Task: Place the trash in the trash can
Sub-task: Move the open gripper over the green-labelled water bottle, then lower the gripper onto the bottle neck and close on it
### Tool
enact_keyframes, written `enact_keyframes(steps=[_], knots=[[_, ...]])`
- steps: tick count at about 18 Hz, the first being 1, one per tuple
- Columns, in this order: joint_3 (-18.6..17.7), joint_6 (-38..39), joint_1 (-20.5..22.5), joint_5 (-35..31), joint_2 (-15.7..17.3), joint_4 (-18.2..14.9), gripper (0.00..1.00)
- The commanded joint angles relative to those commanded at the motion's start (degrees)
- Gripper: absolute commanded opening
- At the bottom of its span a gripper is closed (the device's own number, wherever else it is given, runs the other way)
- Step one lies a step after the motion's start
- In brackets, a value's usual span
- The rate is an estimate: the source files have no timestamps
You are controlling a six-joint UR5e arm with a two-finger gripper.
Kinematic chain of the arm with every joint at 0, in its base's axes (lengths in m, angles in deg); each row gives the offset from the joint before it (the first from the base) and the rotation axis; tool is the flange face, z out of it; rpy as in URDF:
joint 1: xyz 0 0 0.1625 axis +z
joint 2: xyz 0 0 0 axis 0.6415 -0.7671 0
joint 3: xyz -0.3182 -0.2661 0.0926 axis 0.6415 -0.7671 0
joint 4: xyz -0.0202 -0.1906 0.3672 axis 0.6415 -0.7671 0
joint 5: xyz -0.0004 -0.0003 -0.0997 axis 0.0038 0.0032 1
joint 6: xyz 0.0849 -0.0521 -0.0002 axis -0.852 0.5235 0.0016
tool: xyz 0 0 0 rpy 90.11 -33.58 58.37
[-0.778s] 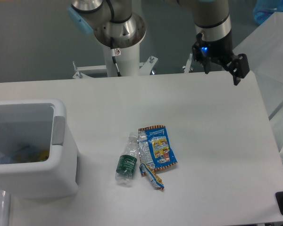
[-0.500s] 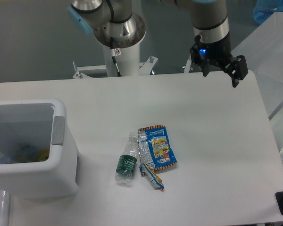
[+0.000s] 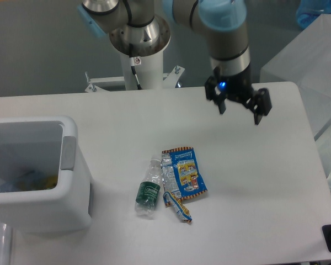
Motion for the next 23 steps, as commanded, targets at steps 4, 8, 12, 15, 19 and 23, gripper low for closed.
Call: enact_keyframes(steps=[4, 8, 12, 15, 19, 23], knots=[[0.2, 11.4, -3.1, 5.3, -2.4, 2.1, 1.0], [-2.4, 17.4, -3.1, 13.3, -2.8, 2.2, 1.0], [-4.1, 18.2, -3.3, 16.1, -4.8, 2.2, 1.0], [-5.8, 18.9, -5.1, 15.8, -6.2, 2.3, 1.0], [-9.9, 18.4, -5.4, 15.9, -4.8, 2.8, 1.0], [-12.2, 18.2, -5.4, 15.7, -4.2, 2.8, 1.0]])
